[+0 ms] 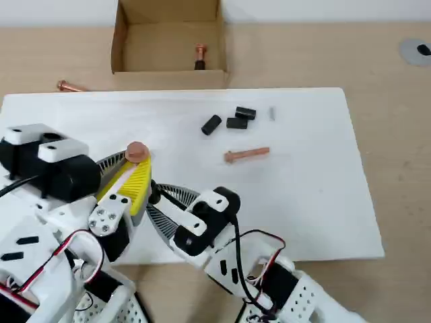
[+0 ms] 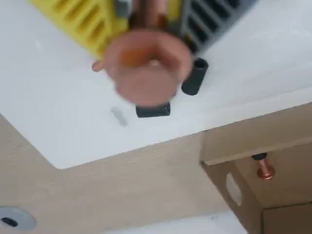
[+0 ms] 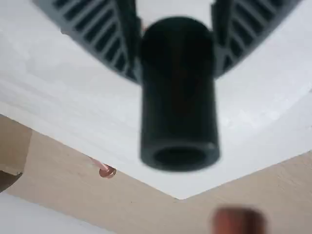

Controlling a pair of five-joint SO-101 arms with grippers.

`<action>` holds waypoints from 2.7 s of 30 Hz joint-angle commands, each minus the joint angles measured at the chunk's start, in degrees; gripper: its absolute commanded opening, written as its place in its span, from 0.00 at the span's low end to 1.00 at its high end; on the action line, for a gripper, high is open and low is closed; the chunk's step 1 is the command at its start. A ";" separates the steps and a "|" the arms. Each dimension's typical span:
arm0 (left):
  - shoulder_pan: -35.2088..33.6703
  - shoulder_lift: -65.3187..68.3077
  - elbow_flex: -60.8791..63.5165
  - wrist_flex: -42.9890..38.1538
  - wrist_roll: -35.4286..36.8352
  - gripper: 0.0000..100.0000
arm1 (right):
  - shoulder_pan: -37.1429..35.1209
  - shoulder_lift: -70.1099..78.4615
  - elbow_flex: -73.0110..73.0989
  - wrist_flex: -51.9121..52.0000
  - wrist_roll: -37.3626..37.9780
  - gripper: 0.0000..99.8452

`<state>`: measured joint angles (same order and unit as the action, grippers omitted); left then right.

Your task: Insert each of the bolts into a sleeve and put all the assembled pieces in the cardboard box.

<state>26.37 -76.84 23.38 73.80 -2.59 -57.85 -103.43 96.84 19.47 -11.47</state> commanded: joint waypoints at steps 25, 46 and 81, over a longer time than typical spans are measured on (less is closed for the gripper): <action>-5.27 -13.14 14.68 -8.97 -2.29 0.01 | -0.92 -6.46 -0.13 -1.41 -0.35 0.01; -5.19 -13.14 17.93 -12.66 -1.41 0.01 | -0.92 -6.46 -0.13 -1.41 -0.35 0.01; -5.19 -13.14 20.40 -13.01 -0.18 0.01 | 0.84 -6.46 -0.13 -1.41 -0.44 0.01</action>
<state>21.45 -90.02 43.52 62.11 -3.30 -57.49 -103.43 96.84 19.56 -11.47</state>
